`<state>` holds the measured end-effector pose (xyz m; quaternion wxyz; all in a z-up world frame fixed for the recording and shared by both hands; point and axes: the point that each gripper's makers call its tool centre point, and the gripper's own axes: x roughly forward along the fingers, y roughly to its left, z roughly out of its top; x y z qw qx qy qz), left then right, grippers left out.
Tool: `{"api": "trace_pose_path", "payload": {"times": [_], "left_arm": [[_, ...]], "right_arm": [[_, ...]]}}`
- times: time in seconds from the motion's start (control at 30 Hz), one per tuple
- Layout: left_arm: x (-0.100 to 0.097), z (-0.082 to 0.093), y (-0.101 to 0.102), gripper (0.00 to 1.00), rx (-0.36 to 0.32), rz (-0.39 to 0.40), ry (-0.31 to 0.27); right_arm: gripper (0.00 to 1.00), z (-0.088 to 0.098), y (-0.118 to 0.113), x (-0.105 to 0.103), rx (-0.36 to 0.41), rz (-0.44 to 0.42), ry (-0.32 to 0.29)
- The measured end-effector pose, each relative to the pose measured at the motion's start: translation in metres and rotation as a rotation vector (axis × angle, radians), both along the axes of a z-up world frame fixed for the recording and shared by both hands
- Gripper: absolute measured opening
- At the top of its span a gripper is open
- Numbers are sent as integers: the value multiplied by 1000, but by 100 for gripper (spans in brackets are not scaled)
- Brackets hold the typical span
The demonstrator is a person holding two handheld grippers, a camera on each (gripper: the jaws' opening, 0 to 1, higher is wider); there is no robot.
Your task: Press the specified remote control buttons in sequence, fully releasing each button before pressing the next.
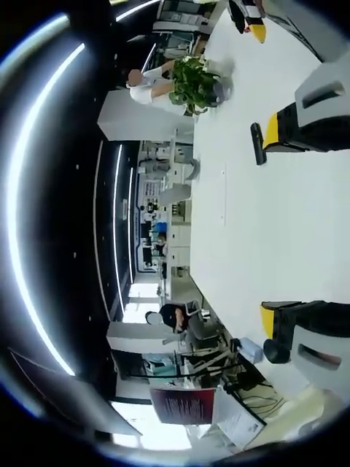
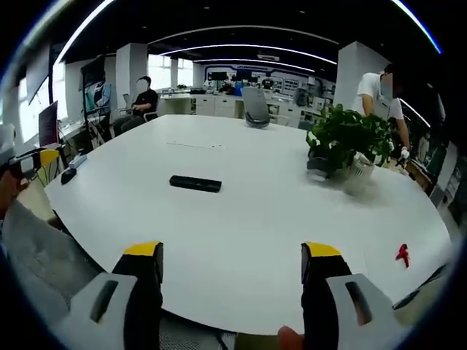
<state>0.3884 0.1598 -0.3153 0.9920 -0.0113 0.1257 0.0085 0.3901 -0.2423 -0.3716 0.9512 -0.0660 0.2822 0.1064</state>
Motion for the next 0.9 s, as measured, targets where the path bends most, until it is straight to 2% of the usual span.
{"api": "trace_pose_path", "payload": {"times": [0.17, 0.3, 0.37, 0.43, 0.47, 0.57, 0.63, 0.73, 0.83, 0.9], "left_arm": [[3, 10, -5, 83, -3, -39, 11], [14, 22, -7, 81, -1, -103, 23], [18, 21, -12, 80, 45, -165, 66], [26, 28, -12, 78, 65, -174, 54], [32, 32, -17, 77, 66, -209, 45], [47, 36, -22, 77, 94, -251, 54], [58, 35, -27, 77, 157, -298, 77], [73, 38, -39, 76, 235, -359, 78], [87, 35, -57, 74, 226, -439, 106], [96, 26, -70, 74, 245, -506, 158]], "right_arm": [[80, 2, -1, 0, 14, -10, -9], [80, 2, 0, 0, 18, -9, -7], [79, 2, 1, 0, 24, -8, -9], [79, 1, 1, 0, 31, -7, -2], [79, 0, 2, -1, 36, -3, 4], [79, 1, 3, 0, 41, 4, 1], [78, 0, 4, -1, 41, 9, 5], [78, 0, 4, 0, 45, 7, 5], [77, 1, 4, 0, 48, 6, 2], [77, 1, 3, 0, 52, 5, 0]]}}
